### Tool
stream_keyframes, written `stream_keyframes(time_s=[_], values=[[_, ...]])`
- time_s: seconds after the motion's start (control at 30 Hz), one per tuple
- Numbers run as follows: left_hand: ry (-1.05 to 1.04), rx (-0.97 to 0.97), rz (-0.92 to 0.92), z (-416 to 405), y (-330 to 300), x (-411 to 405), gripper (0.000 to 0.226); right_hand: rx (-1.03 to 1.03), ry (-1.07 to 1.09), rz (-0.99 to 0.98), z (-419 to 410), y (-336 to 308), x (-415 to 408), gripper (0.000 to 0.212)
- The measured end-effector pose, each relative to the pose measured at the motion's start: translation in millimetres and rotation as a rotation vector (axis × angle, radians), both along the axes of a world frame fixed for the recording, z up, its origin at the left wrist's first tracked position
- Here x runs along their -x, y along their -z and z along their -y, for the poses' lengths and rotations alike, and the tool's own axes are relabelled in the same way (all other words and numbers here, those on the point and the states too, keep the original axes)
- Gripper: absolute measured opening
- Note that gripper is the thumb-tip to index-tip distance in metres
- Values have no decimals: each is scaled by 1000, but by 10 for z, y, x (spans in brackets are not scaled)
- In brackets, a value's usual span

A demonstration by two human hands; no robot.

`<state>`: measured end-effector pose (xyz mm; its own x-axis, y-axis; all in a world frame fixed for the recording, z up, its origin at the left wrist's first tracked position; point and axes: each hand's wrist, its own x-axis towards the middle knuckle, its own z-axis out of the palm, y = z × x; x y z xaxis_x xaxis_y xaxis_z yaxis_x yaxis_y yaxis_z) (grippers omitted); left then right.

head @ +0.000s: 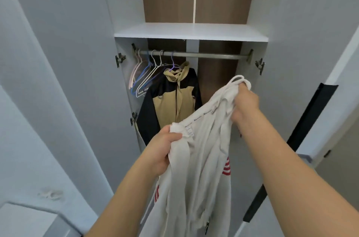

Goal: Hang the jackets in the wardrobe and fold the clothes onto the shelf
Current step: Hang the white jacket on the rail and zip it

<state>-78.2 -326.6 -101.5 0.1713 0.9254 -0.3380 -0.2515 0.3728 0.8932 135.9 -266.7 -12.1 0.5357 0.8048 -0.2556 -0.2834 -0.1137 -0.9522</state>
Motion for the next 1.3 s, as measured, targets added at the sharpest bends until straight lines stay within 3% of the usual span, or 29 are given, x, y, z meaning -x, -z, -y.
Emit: stream_keyframes(time_s=[0.13, 0.27, 0.37, 0.47, 0.57, 0.7, 0.8, 0.97, 1.03, 1.17, 1.3], values=[[-32, 15, -286, -531, 218, 102, 28, 37, -212, -119, -628, -152, 211, 19], [27, 52, -501, -1065, 405, 229, 24, 26, -441, 372, -1078, -107, 438, 27], [159, 56, -676, -1459, 469, 340, 21, -182, -441, 860, -1395, 9, 490, 17], [331, 55, -834, -1917, 469, 433, 12, -346, -413, 1217, -1690, 93, 501, 14], [424, 61, -946, -2575, 359, 551, 14, -465, -327, 1411, -1955, 50, 536, 19], [157, -96, -1035, -3668, 57, 779, 18, -369, -331, 1544, -2297, -33, 541, 25], [13, -251, -1146, -4437, -120, 897, 19, -220, -346, 1594, -2535, 50, 545, 21], [66, -380, -1327, -5284, -17, 853, 28, -29, -246, 1573, -2923, 282, 486, 5], [136, -374, -1350, -5476, 91, 770, 31, 29, -196, 1494, -3055, 361, 425, 11], [203, -353, -1428, -5725, 334, 672, 37, 67, -95, 1128, -3278, 437, 321, 16], [129, -309, -1432, -5899, 503, 641, 44, 105, -90, 1143, -3426, 474, 333, 13]])
